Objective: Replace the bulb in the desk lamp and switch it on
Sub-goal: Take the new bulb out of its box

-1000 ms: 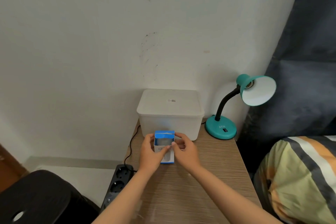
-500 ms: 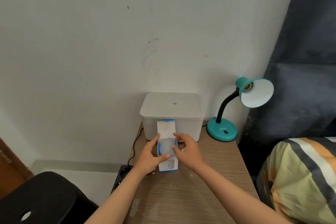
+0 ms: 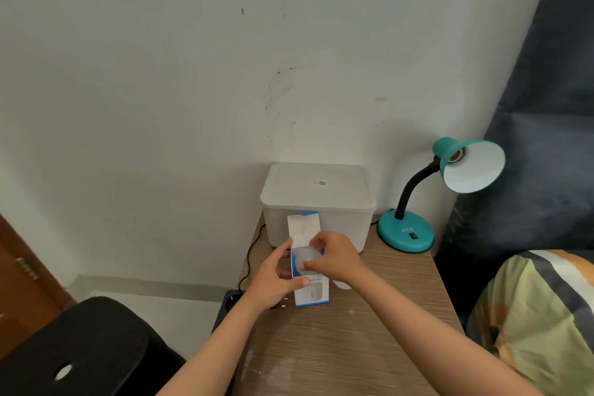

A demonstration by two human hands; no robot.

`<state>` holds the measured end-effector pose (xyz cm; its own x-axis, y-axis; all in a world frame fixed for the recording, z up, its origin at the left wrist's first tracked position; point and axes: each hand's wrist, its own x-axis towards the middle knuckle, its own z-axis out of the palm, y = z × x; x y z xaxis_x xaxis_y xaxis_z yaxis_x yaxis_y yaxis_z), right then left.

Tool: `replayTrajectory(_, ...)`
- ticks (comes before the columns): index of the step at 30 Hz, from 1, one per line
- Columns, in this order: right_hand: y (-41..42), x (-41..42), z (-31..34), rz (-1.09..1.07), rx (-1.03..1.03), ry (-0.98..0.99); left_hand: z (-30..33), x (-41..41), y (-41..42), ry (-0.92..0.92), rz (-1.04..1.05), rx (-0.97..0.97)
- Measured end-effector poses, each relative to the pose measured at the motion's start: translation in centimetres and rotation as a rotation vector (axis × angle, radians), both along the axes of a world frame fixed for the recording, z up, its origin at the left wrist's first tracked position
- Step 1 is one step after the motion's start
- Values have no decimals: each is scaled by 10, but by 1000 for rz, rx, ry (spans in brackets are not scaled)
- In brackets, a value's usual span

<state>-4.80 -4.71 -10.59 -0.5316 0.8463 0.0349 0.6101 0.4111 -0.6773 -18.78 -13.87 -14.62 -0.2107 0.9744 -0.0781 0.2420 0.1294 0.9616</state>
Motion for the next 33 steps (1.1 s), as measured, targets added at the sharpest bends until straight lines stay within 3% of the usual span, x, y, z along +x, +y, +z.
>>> replayTrajectory(12, 2, 23, 29, -207, -130, 706, 1, 4, -3, -16, 11, 30)
replayTrajectory(19, 7, 36, 11, -236, -109, 364, -1, 3, -2, 20, 41, 50)
replayTrajectory(27, -6, 35, 2, -104, -9, 284, -6, 5, -2, 23, 71, 73)
replayTrajectory(33, -12, 35, -1, -9, 155, 111, -6, 5, -2, 34, 78, 71)
